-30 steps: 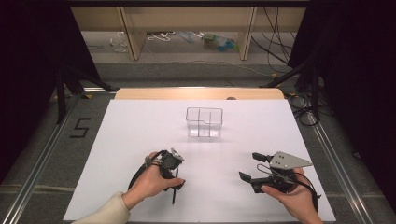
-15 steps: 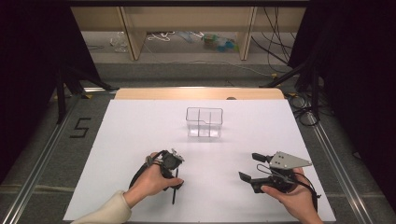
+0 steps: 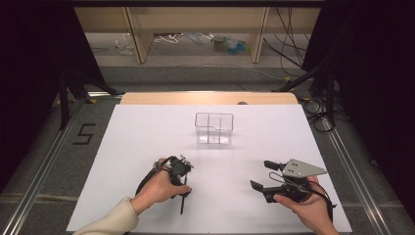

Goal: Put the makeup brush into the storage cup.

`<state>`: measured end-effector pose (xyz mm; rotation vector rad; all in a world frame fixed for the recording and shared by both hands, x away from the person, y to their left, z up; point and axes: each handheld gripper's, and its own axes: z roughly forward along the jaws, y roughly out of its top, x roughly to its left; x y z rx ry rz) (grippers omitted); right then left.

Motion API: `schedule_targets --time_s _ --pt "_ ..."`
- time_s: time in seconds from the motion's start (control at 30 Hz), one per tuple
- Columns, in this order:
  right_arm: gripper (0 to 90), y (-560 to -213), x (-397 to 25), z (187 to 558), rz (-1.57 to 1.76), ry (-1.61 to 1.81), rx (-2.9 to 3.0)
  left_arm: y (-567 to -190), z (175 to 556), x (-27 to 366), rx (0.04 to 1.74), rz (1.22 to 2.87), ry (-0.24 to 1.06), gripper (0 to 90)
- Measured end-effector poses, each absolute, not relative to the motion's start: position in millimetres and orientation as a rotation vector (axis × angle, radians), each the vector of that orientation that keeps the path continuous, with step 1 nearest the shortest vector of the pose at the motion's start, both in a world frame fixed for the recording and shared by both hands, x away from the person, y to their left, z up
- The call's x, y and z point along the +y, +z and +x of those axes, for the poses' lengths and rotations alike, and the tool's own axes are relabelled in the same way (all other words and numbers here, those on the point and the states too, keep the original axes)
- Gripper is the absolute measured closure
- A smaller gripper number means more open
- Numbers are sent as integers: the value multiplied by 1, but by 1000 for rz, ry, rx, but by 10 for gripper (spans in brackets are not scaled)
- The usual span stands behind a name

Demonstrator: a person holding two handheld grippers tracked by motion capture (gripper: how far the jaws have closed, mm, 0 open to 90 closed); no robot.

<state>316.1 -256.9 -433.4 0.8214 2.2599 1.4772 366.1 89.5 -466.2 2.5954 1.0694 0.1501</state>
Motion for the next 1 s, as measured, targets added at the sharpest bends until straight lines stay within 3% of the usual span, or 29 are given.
schedule_targets --time_s 0.47,0.87,1.0 --pt "178 -433 -258 315 825 1446 2267 -463 370 98 1042 2628 135 718" --pt "181 -433 -257 316 817 1473 2252 -462 369 98 1058 2640 145 850" --pt "182 -432 -258 315 826 1442 2264 -462 368 97 1065 2640 154 854"
